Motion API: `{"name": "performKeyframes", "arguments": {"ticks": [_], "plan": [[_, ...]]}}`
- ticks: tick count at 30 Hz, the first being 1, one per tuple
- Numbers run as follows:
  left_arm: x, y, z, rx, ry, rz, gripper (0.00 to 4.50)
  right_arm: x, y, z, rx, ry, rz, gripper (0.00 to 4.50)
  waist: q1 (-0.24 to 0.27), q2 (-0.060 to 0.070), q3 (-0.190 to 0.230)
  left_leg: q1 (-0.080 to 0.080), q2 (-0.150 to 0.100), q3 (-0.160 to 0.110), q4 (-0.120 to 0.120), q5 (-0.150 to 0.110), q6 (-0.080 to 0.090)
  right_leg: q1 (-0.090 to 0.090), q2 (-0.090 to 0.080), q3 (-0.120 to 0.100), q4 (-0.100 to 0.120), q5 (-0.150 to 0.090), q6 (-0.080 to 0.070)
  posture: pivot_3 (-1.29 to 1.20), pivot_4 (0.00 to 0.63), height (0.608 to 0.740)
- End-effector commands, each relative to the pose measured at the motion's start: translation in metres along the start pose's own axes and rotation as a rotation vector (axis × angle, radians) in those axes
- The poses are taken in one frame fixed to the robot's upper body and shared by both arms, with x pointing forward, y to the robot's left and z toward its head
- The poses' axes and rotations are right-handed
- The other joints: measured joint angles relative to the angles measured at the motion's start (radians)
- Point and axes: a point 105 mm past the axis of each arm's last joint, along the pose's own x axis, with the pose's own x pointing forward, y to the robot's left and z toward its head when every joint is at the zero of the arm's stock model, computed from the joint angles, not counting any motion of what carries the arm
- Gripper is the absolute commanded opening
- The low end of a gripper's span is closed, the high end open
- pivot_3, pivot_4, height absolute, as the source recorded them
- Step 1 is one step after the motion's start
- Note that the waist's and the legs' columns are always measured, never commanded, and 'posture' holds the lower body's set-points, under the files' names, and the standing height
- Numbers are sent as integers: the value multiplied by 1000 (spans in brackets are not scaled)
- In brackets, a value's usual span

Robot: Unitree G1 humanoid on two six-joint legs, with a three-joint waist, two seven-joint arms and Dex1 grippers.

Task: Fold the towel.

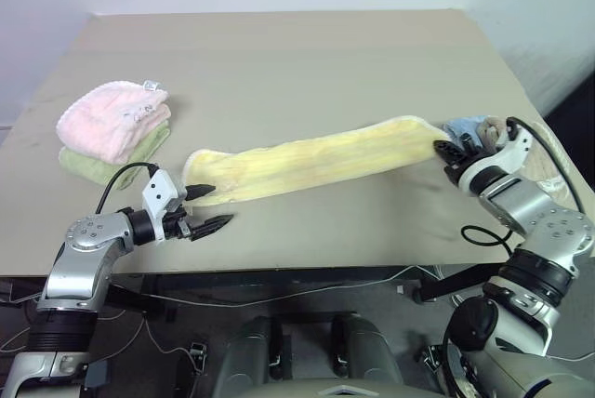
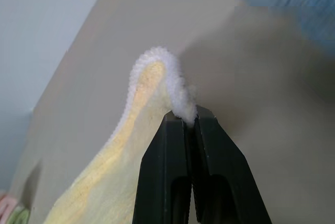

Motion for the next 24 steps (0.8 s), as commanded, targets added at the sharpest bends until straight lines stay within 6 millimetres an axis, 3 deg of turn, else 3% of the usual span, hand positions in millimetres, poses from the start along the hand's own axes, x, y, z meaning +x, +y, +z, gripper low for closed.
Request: {"name": "performKeyframes", "arguments": {"ticks": [1, 5, 14, 18, 24], "plan": [[2, 2, 8, 36, -25, 2, 4039, -5, 9, 16, -25, -51, 31, 20, 5, 0, 0, 0, 0, 0, 0, 0, 0, 0, 0, 0, 0, 0, 0, 0, 150, 701], [5, 1, 8, 36, -29, -2, 4039, -5, 18, 19, -70, -45, 54, 20, 11, 0, 0, 0, 0, 0, 0, 0, 0, 0, 0, 0, 0, 0, 0, 0, 150, 701], [3, 1, 8, 33, -31, 6, 4039, -15, 12, 36, -104, -76, 12, 20, 16, 1, 1, 0, 0, 0, 0, -1, 1, 0, -1, 0, 0, 0, 0, 0, 150, 701], [7, 1, 9, 33, -37, -1, 4039, -9, 28, 26, -202, -26, 44, 20, 15, 1, 1, 0, 0, 0, 0, -1, 1, 0, -1, 0, 0, 0, 0, 0, 150, 701], [10, 1, 11, 35, -42, -10, 4039, 6, 76, -13, -541, 118, 176, 20, 13, 2, 1, -1, 0, 0, 0, -1, 1, -1, -1, 1, 0, 0, 0, 0, 150, 701]]}}
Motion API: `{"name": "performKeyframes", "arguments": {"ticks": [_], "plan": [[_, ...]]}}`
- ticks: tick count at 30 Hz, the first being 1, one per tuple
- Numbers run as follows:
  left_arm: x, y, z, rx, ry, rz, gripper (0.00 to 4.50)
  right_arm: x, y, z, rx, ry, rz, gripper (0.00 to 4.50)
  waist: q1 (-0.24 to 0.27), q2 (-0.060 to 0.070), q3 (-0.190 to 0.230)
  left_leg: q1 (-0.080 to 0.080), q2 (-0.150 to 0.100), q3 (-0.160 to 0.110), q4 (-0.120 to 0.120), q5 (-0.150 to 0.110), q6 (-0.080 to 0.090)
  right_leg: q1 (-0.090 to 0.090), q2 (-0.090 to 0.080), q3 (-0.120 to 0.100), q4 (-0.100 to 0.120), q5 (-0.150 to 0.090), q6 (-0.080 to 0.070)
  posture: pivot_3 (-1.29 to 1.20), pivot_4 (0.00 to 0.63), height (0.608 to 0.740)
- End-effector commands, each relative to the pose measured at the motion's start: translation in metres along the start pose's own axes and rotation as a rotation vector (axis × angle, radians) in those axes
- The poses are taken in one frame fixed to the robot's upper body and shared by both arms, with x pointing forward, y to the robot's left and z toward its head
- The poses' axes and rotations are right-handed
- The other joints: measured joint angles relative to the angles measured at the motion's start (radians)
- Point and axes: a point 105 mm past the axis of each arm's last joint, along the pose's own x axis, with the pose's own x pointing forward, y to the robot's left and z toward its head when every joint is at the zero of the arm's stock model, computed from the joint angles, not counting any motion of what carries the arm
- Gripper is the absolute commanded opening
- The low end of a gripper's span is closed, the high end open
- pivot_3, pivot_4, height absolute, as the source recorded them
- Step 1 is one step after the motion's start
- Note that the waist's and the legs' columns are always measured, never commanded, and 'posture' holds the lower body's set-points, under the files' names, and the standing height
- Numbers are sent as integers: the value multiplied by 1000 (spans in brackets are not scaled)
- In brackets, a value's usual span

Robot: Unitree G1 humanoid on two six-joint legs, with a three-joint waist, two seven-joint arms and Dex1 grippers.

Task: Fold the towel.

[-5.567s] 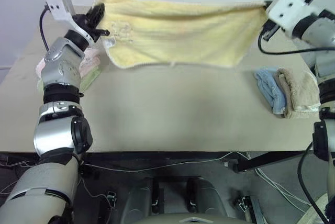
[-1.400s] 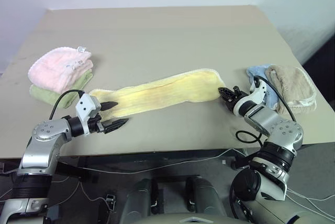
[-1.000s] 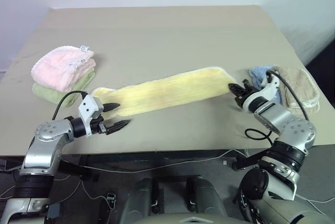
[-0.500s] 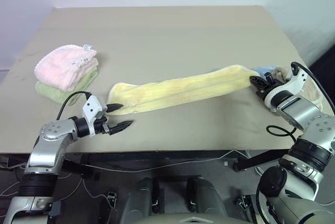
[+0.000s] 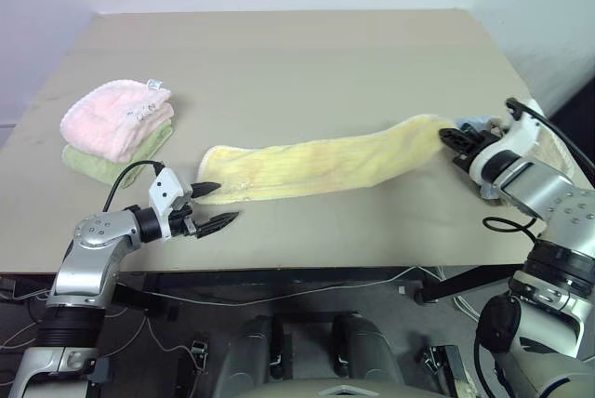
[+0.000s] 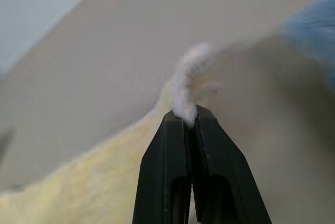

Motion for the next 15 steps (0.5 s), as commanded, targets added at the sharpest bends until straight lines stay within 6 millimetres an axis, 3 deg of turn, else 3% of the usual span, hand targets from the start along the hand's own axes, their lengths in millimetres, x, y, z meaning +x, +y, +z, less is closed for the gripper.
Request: {"name": "performKeyframes", "arguments": {"ticks": [1, 5, 8, 15], "plan": [[1, 1, 5, 25, -14, -1, 4039, 8, 46, 2, -243, 22, 129, 20, -1, 0, 0, 0, 0, 0, 0, 0, 0, 0, 0, 0, 0, 0, 0, 0, 150, 701], [3, 0, 5, 23, -17, -4, 4039, 20, 81, -20, -375, 108, 238, 20, -1, 0, 0, 0, 0, 0, 0, 0, 0, -1, 0, 0, 0, 0, 0, 0, 150, 701], [4, -2, 5, 19, -20, -4, 4039, 30, 101, -50, -423, 193, 311, 20, 3, 0, 0, -1, 0, 0, 0, 0, 0, -1, 0, -1, 0, 0, 0, 0, 150, 701], [-1, -5, 2, 6, -21, 16, 4039, 40, 119, -96, -453, 292, 384, 20, 2, 0, 0, -1, 0, 0, 0, 0, 0, -1, 0, -1, 0, 0, 0, 0, 150, 701]]}}
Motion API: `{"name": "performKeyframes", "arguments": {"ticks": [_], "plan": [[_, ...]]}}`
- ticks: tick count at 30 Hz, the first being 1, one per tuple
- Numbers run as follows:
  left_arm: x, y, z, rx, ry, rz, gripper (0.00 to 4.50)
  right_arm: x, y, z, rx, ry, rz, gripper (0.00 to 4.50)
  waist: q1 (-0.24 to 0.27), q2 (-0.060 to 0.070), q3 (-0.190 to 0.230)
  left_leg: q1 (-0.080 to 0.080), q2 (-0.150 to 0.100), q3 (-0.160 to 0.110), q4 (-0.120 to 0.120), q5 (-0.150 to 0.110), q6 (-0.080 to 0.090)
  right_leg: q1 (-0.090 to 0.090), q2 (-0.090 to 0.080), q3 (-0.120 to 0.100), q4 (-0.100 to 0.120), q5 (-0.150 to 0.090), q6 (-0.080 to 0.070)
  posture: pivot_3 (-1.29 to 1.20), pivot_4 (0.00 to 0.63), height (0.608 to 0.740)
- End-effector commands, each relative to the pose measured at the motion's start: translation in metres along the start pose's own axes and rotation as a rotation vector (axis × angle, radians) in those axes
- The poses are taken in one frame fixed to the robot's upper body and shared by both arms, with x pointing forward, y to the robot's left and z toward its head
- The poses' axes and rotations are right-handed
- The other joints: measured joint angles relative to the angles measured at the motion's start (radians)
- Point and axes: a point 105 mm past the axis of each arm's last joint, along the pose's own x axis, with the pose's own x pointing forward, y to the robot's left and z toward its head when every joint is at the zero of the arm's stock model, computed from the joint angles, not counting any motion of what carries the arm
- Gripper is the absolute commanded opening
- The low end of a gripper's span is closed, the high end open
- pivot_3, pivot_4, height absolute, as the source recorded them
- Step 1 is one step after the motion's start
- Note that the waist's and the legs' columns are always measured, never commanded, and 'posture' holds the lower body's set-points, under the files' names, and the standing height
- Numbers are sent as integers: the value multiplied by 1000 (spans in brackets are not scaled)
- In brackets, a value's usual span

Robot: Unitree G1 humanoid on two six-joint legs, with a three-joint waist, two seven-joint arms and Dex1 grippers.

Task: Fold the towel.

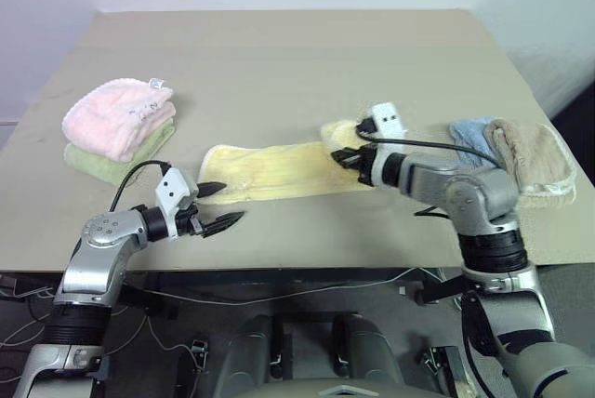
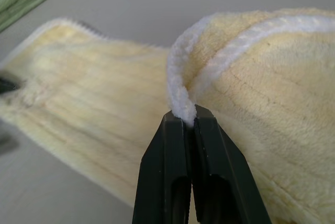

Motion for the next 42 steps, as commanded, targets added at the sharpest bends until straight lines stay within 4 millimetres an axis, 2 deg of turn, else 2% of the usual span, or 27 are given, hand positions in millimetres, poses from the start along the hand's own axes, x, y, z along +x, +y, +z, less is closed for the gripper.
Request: {"name": "performKeyframes", "arguments": {"ticks": [1, 10, 14, 17, 19, 23, 26, 27, 30, 34, 36, 40, 42], "plan": [[-6, 1, 7, 27, -18, 21, 4039, 2, 11, -1, -17, -16, 37, 20, 0, 0, 0, 0, 0, 0, 0, 0, 0, 0, 0, 0, 0, 0, 0, 0, 150, 701], [-6, -2, 5, 22, -14, 25, 4039, 6, 20, -14, -3, 14, 72, 20, -1, 0, 0, 0, 0, 0, 0, 0, -1, -1, 0, 0, 0, 0, 0, 0, 150, 701], [-6, -1, 6, 21, -15, 23, 4039, 3, 22, -12, 12, 2, 90, 1005, -2, 0, 0, 0, 0, 0, 0, -1, -1, -1, 0, 0, 0, 0, 0, 0, 150, 701], [-6, 0, 11, -9, -46, 30, 4039, -4, 22, -4, 13, -35, 99, 2079, -1, 0, 0, 0, 0, 0, 0, -1, -2, -2, 0, 0, 0, 0, 0, 0, 150, 701], [-8, 2, 19, -58, -92, 53, 4039, -13, 21, 8, -4, -89, 102, 2847, 0, 0, 0, -1, 0, 0, 0, -1, -3, -2, -1, 0, 0, 0, 0, 0, 150, 701], [-16, 6, 33, -203, -191, 115, 4039, -36, 26, 38, -94, -234, 126, 4081, -1, 0, 0, -1, 0, -1, 0, -1, -3, -2, -1, 0, 0, 0, 0, 0, 150, 701], [-22, 1, 41, -342, -250, 130, 4039, -45, 26, 49, -135, -287, 140, 4081, -1, 0, 0, -1, 0, -1, 0, -1, -1, -1, -1, 0, 0, 0, 0, 0, 150, 701], [-24, -1, 42, -387, -266, 132, 4039, -45, 23, 50, -133, -296, 136, 3908, -2, 0, 0, -1, 0, -1, 0, 0, -1, -1, 0, 0, 0, 0, 0, 0, 150, 701], [-30, -8, 41, -528, -294, 154, 4039, -40, 5, 51, -160, -311, 79, 3095, -2, 0, 0, 0, 0, -1, 0, 0, -1, 0, 0, 0, 0, 0, 0, 0, 150, 701], [-35, -19, 40, -663, -299, 189, 4039, -23, -14, 43, -192, -303, 49, 1651, 0, 0, 0, 1, 0, -1, 0, 0, -1, 2, 1, -1, -1, 0, 0, 0, 150, 701], [-38, -23, 31, -723, -274, 234, 4039, -8, -20, 33, -241, -271, 36, 918, -1, -1, 0, 2, 0, -1, 0, 0, -1, 2, 1, -1, 0, 0, 0, 0, 150, 701], [-40, -29, 17, -795, -230, 320, 4039, 17, -25, 6, -281, -196, 49, 918, -3, -1, 0, 3, 0, 0, 0, 3, -5, 3, 3, 0, -1, 0, 0, 0, 150, 701], [-42, -35, 4, -863, -210, 368, 4039, 30, -29, -23, -315, -116, 48, 918, -1, -1, 0, 3, 0, 0, 0, 3, -6, 3, 4, 0, -1, 0, 0, 0, 150, 701]]}}
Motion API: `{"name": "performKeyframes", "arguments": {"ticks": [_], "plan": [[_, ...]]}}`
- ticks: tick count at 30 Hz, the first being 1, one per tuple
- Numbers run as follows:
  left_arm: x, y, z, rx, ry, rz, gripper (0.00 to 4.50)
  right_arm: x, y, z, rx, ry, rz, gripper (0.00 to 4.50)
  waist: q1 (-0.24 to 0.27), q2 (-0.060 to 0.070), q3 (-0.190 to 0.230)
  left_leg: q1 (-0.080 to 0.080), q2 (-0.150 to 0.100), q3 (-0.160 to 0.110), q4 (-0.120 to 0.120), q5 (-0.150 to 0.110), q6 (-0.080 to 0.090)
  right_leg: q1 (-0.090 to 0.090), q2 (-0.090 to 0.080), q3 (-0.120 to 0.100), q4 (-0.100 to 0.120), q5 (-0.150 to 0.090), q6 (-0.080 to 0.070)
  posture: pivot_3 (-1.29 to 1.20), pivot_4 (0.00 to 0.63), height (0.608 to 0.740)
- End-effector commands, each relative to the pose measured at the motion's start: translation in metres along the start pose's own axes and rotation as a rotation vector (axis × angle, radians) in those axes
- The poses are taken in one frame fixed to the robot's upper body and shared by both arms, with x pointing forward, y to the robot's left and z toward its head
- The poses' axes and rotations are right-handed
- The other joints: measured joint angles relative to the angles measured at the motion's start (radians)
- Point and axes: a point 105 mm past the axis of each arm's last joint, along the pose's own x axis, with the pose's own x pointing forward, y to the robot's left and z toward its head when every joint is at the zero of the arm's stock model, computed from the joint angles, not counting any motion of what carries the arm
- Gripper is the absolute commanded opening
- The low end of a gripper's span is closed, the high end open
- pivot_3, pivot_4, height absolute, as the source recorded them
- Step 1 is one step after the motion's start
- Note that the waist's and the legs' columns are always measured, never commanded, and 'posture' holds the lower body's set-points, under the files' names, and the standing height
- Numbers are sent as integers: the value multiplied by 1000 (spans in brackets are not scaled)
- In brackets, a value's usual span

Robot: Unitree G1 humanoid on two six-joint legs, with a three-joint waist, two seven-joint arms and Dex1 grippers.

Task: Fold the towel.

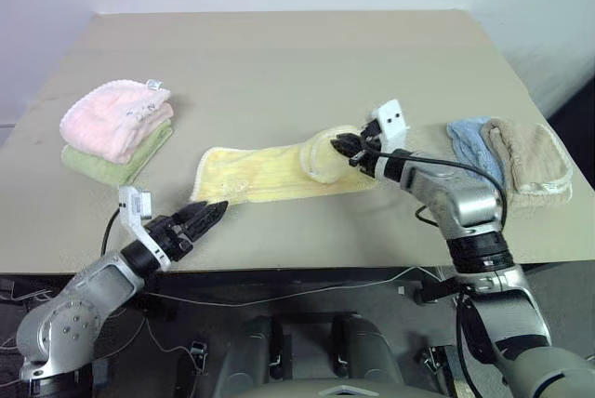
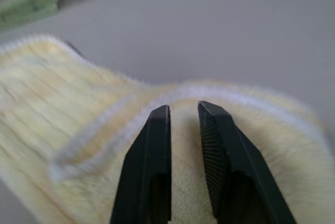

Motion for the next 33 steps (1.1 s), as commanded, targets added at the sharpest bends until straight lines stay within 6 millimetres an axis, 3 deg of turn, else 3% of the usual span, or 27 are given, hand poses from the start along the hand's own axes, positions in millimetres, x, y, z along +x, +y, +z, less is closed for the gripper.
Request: {"name": "performKeyframes", "arguments": {"ticks": [1, 5, 8, 11, 14, 16, 23, 33], "plan": [[-6, -3, -4, -42, -20, 47, 4039, 12, 8, -27, -88, 60, 32, 918, 2, 0, 0, 0, 0, 0, 0, 0, 0, 0, 0, 0, 0, 0, 0, 0, 150, 701], [-9, 8, -18, -99, 1, 138, 4039, 17, 13, -46, -138, 103, 36, 918, 0, -2, -2, 3, 0, 0, 0, -1, -2, 3, -1, 0, -1, 0, -1, 0, 150, 701], [-10, 16, -22, -176, -7, 197, 4039, 13, 18, -32, -164, 37, 61, 918, 0, -1, -3, 6, 0, -1, 0, -5, 1, 6, -2, 0, -1, -2, -4, 0, 150, 701], [-10, 22, -22, -275, -34, 224, 4039, 2, 18, 2, -185, -84, 74, 918, 1, -1, -3, 7, 0, -2, -1, -5, 1, 6, -2, 0, -1, -2, -4, 0, 150, 701], [-7, 25, -21, -385, -67, 233, 4484, -11, 14, 27, -212, -157, 65, 880, 4, 0, -3, 7, 0, -2, -1, -5, 1, 6, -3, 1, -1, -2, -3, 0, 150, 701], [-5, 29, -17, -440, -95, 236, 4484, -18, 12, 37, -225, -184, 53, 880, 7, 2, -4, 7, 0, -3, -1, -5, 0, 5, -3, 0, -1, -2, -4, 0, 150, 701], [12, 40, -9, -506, -99, 221, 4484, -35, 23, 56, -248, -236, 74, 880, 17, 8, -8, 7, 0, -5, -1, -4, 0, 4, -4, -2, -2, -2, -5, 0, 150, 701], [50, 51, -2, -531, -50, 215, 4484, -46, 27, 56, -242, -241, 40, 880, 60, 13, -10, 9, -1, -5, -1, -3, -1, 8, -8, -7, -2, -2, -6, 0, 150, 701]]}}
